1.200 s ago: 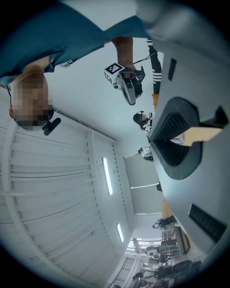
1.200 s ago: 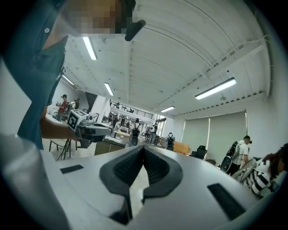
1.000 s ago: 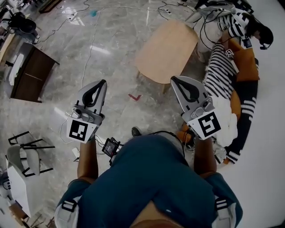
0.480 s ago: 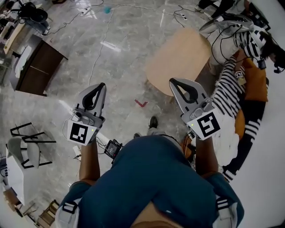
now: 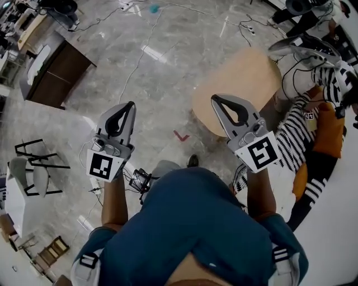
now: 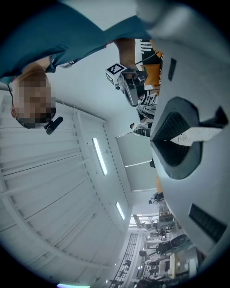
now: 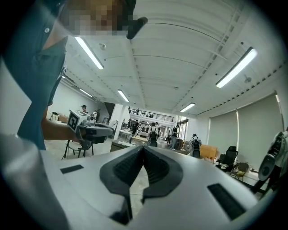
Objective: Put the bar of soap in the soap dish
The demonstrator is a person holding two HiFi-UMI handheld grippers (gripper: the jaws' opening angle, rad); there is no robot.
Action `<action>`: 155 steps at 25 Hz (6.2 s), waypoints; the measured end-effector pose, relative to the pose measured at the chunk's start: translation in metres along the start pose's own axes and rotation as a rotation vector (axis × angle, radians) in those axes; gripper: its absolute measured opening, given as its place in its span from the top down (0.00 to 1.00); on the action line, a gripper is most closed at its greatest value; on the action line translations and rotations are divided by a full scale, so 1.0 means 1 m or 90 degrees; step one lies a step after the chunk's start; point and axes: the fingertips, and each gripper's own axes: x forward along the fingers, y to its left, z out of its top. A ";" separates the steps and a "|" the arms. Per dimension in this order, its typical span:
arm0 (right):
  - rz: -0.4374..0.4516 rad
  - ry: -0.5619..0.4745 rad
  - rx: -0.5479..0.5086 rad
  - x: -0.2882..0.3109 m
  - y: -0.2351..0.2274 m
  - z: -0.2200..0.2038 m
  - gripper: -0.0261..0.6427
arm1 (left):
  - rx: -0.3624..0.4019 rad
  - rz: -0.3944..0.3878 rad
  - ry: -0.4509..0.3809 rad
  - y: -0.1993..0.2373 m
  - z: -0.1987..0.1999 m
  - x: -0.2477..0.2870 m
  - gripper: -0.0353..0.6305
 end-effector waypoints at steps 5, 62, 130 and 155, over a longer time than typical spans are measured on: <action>0.021 0.002 0.006 0.042 -0.013 -0.007 0.94 | 0.000 0.024 0.017 0.039 -0.017 0.006 0.94; 0.162 -0.029 0.002 0.586 -0.140 -0.026 0.94 | -0.012 0.167 0.034 0.520 -0.144 0.113 0.94; 0.413 -0.080 -0.023 1.157 -0.160 -0.022 0.94 | 0.006 0.390 0.070 1.011 -0.268 0.136 0.94; 0.653 -0.134 0.001 1.373 -0.159 -0.039 0.94 | 0.015 0.617 0.162 1.160 -0.319 0.146 0.94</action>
